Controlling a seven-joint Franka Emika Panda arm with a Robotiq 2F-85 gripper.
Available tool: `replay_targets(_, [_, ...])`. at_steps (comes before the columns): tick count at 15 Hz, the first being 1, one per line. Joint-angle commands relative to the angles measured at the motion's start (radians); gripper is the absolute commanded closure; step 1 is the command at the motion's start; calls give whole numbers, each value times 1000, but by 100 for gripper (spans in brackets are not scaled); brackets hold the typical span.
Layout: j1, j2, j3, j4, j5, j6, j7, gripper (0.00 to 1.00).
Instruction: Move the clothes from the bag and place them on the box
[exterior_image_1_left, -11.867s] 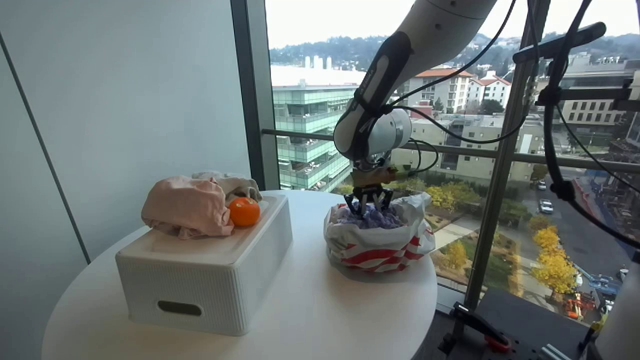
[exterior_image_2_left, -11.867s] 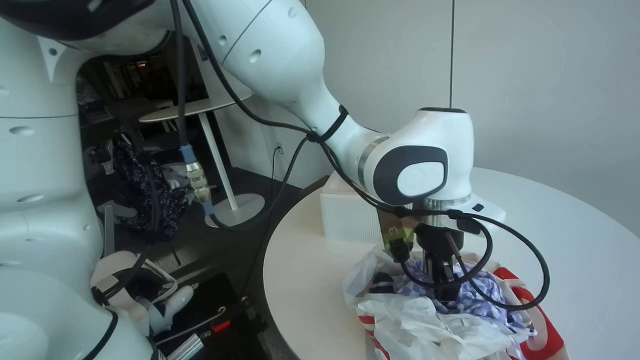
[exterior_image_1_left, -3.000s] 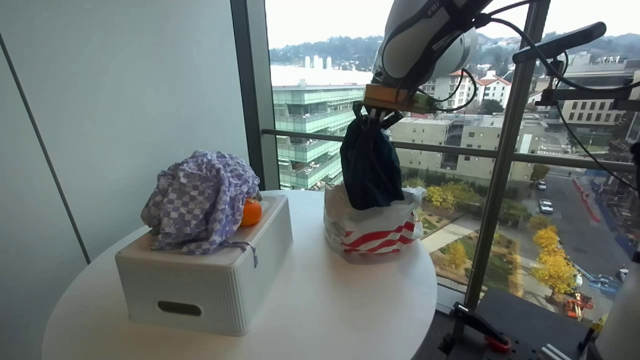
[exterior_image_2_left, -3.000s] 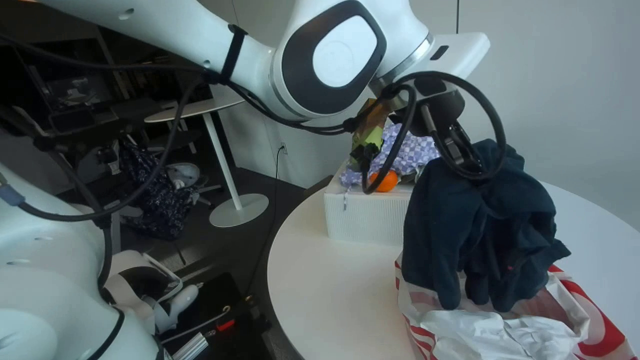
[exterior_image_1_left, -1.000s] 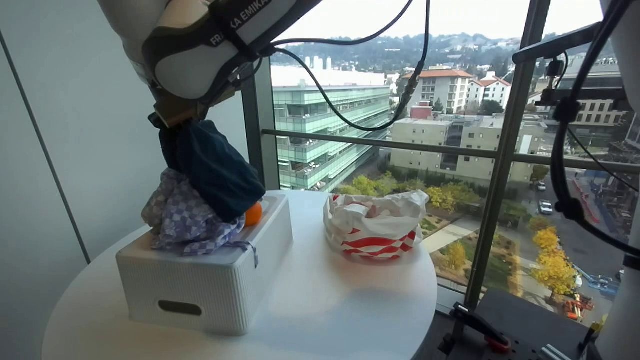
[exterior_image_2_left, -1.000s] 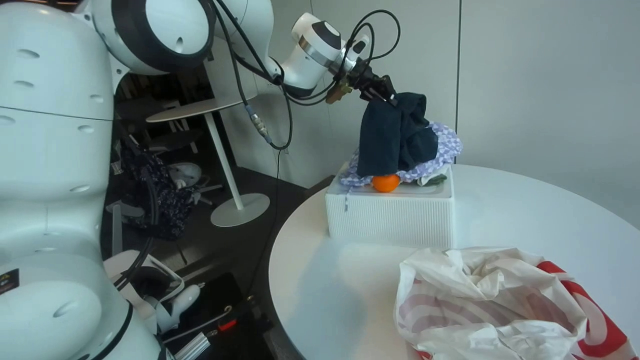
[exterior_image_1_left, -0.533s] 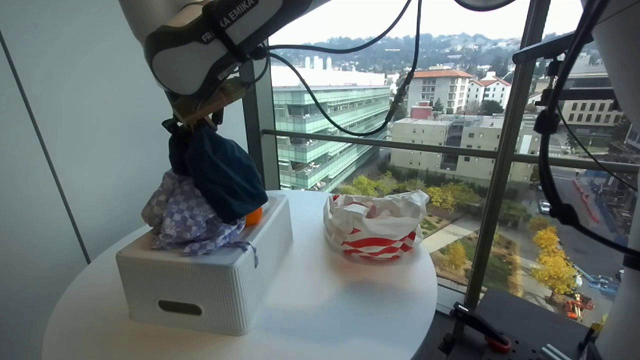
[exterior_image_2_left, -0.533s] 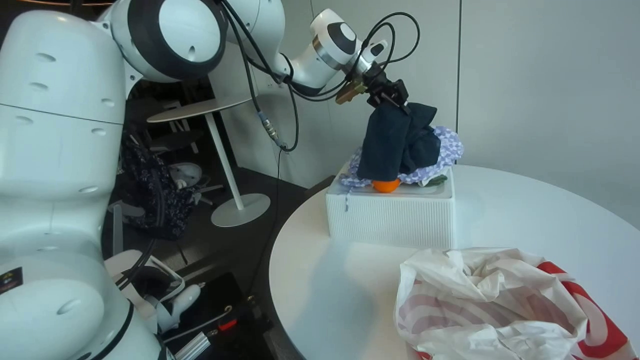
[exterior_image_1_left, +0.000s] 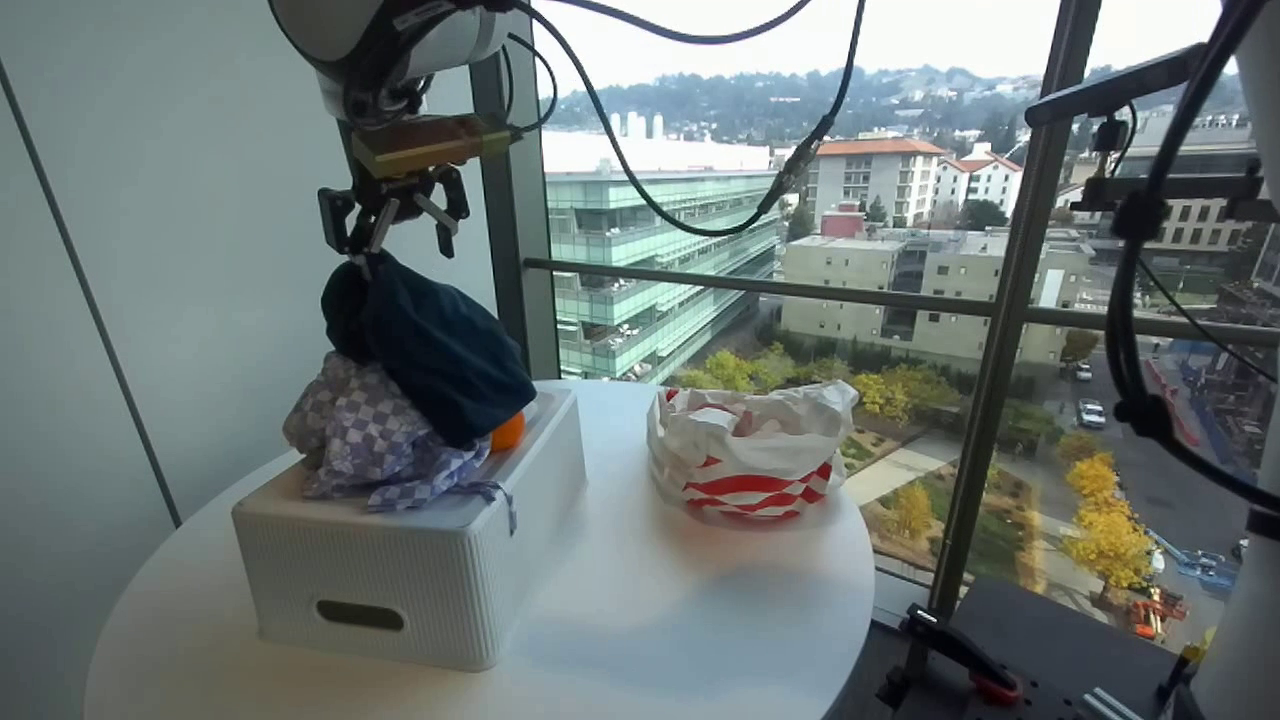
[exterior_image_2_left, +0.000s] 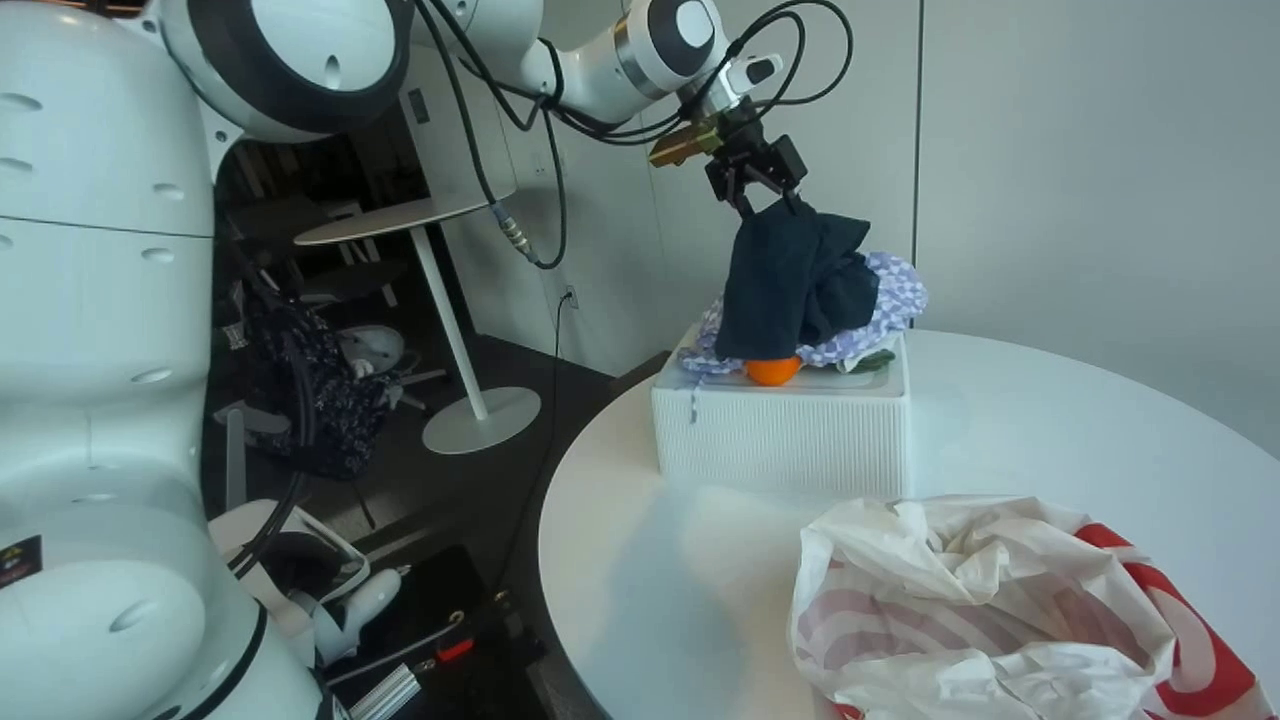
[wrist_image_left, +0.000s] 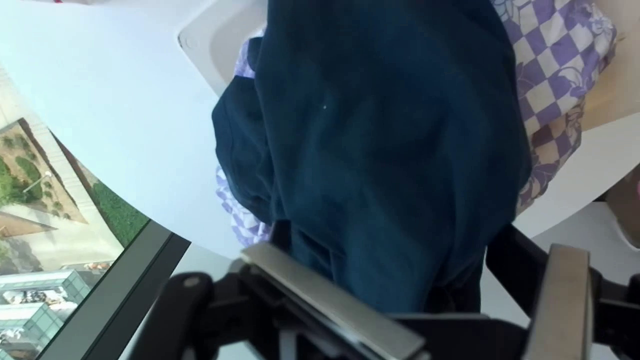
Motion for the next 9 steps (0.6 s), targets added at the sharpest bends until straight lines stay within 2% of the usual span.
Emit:
replay_targets(1, [-35,-121,-10,-55,137,-49,-71,0])
replay_targets(4, [-72,-195,-34,-92,194,-109,-66,1])
replay_targets(9, [-136,-327,-85,-215,211,-170,-43,0])
